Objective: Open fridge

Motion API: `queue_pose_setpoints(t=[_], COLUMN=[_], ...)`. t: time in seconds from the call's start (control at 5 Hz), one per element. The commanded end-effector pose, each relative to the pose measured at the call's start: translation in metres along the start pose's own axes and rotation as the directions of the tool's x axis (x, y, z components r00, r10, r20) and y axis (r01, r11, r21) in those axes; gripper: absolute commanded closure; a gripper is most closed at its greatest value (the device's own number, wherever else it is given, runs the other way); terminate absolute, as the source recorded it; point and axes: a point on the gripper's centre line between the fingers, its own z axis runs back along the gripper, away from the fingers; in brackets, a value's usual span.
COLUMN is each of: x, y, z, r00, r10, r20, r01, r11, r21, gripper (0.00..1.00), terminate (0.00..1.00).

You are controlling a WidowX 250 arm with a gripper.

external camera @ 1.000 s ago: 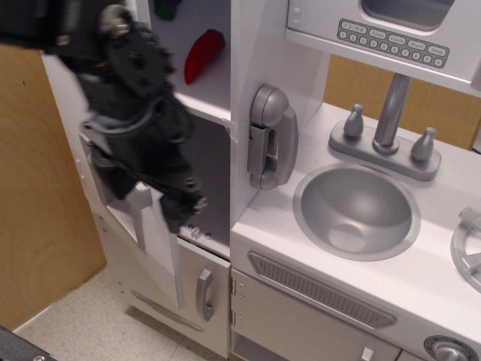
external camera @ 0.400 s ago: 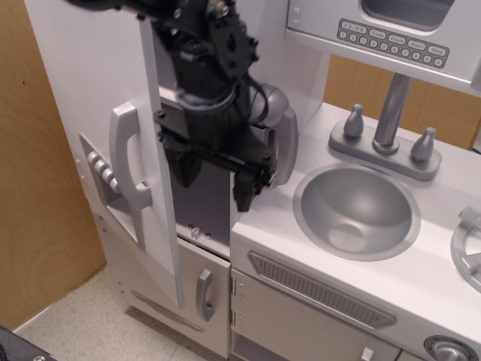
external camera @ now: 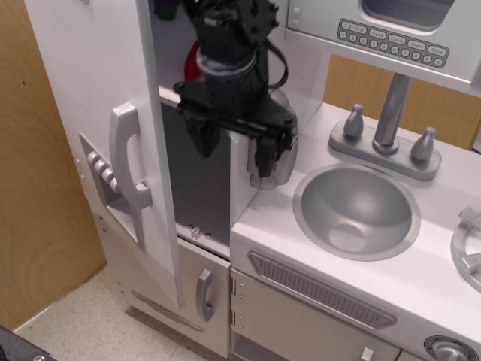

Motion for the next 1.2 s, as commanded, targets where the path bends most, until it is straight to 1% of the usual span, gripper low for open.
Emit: queue_pose_setpoints(t=[0.0, 0.2, 0.4, 0.6, 0.8, 1.0], x=[0.019, 0.013, 0.002, -0.019, -0.041, -0.052], y=[0.03, 0.052, 0.069, 0.091, 0.119, 0.142], z=[0.018, 0.024, 0.027, 0.03, 0.031, 0.035], r00=[0.997, 0.993, 0.992, 0.994, 0.996, 0.994], r10=[0.061, 0.1, 0.12, 0.108, 0.092, 0.106], r20=[0.054, 0.061, 0.049, 0.029, -0.008, -0.024], r01=[-0.064, -0.106, -0.126, -0.112, -0.089, -0.099], r11=[0.996, 0.988, 0.983, 0.981, 0.978, 0.974], r21=[0.056, 0.108, 0.137, 0.162, 0.188, 0.203], gripper=[0.0, 0.0, 0.0, 0.0, 0.0, 0.0], terminate=[0.0, 0.0, 0.0, 0.0, 0.0, 0.0])
